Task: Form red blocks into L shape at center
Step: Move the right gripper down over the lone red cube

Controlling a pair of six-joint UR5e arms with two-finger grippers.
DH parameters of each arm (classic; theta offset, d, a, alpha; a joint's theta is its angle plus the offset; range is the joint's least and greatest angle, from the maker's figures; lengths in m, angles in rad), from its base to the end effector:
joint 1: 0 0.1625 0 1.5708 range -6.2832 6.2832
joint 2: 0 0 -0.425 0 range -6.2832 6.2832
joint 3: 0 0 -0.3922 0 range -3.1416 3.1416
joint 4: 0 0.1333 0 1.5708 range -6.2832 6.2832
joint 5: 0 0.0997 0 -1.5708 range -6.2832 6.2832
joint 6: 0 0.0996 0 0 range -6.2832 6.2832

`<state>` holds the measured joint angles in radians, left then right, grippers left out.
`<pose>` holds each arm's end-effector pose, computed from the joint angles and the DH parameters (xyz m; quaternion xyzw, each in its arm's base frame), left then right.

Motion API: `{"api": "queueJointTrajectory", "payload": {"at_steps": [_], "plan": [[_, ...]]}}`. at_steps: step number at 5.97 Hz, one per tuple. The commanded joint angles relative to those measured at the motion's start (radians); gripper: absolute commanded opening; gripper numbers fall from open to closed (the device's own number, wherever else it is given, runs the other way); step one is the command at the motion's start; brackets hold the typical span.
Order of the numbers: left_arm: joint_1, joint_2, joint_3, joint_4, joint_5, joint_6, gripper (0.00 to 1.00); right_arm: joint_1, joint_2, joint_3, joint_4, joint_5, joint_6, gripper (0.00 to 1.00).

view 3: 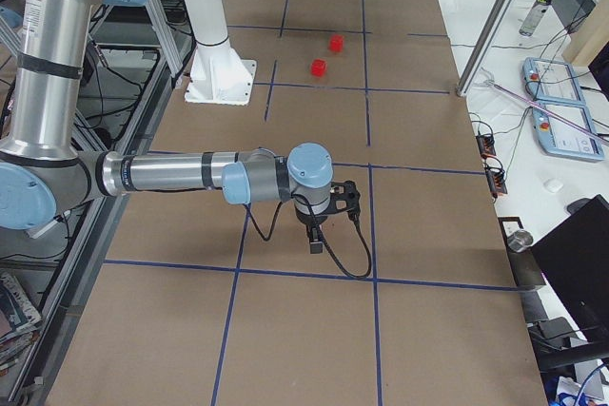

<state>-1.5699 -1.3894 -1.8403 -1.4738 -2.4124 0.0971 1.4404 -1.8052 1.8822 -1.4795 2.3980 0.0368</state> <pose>-0.0587 -0.4132 0.6133 0.0156 0.4082 0.0429 0.9117 0.0072 -0.4063 0.5955 0.0432 -0.4055 -0.0764 0.9099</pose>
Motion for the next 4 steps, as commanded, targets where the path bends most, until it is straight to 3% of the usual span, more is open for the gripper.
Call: {"api": "queueJointTrajectory", "payload": {"at_steps": [1,4], "plan": [[-0.001,-0.007,-0.01,0.0,-0.002,0.001,1.0,-0.157,0.001,0.009,0.121,-0.002,0.189,1.0],[-0.001,-0.013,-0.007,0.0,-0.002,0.001,1.0,-0.415,0.006,0.011,0.335,-0.118,0.582,0.99]]}}
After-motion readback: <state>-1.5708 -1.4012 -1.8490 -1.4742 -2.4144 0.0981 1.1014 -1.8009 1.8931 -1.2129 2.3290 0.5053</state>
